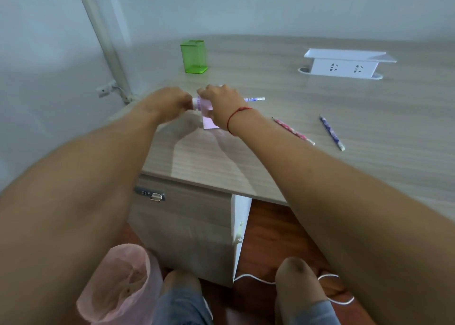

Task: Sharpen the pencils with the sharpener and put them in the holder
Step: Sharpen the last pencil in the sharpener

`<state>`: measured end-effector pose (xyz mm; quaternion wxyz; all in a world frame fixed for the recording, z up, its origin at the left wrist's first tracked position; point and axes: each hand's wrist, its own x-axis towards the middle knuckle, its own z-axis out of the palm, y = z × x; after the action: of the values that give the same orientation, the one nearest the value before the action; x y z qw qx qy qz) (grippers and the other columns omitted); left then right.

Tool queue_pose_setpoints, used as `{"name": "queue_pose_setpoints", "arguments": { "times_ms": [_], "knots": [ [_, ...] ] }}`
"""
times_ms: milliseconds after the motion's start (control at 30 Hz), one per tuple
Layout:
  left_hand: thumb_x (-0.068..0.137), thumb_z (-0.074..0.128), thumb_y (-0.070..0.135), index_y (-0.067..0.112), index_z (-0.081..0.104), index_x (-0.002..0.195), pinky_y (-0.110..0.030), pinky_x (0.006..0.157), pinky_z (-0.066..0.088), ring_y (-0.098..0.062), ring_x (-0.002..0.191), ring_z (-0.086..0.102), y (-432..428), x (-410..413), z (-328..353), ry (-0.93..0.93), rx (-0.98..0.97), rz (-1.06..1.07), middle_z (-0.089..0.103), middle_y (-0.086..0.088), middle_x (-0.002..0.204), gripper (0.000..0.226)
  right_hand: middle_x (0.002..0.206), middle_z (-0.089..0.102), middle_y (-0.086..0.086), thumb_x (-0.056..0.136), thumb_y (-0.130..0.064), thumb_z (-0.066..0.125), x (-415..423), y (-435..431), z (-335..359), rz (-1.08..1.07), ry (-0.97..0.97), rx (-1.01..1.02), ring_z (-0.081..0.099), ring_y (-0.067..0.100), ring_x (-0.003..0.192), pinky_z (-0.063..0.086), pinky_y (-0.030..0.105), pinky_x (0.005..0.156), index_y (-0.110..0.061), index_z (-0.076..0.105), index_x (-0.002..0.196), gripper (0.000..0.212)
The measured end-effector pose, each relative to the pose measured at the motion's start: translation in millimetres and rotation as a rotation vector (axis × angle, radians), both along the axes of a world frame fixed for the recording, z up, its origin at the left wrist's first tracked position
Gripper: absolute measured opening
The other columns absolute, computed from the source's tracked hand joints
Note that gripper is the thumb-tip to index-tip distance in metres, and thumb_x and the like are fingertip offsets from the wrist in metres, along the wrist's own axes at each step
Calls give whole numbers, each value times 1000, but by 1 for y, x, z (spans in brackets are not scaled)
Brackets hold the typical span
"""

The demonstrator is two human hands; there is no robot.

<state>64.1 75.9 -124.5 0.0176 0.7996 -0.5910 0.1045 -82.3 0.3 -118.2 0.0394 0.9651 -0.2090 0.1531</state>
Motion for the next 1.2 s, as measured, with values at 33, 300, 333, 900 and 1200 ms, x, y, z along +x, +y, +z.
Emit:
{"name": "queue_pose_setpoints", "arguments": {
  "times_ms": [33,300,333,900,1200],
  "knots": [
    [92,51,16,5,68,100,-39,76,47,-40,91,63,-2,2,3,-20,-31,-9,66,-27,99,23,133,53,9,96,-18,44,0,0,1,-8,-4,7,52,34,121,44,39,92,-14,51,130,35],
    [98,43,24,2,64,89,-43,70,46,-46,90,61,3,0,15,-100,-170,-12,65,-30,95,32,132,55,13,97,-18,44,-1,7,7,-26,13,49,52,34,122,43,38,94,-13,53,130,35],
    [99,41,24,1,63,90,-44,71,46,-46,91,61,3,-3,18,-110,-177,0,64,-31,96,34,132,55,13,96,-18,44,-2,8,8,-31,17,54,53,34,122,43,38,94,-12,53,130,35],
    [97,38,14,2,57,106,-43,75,43,-43,97,59,48,-57,-24,11,-197,77,62,-27,106,25,134,55,15,95,-22,50,-1,12,10,-48,44,20,52,36,124,43,39,96,-11,53,127,34],
    [95,43,18,4,63,111,-40,88,44,-41,109,57,10,-18,-23,78,-6,115,59,-26,118,29,141,51,9,95,-23,50,0,1,9,0,58,15,47,36,128,41,41,101,-13,50,135,42]
  ]
}}
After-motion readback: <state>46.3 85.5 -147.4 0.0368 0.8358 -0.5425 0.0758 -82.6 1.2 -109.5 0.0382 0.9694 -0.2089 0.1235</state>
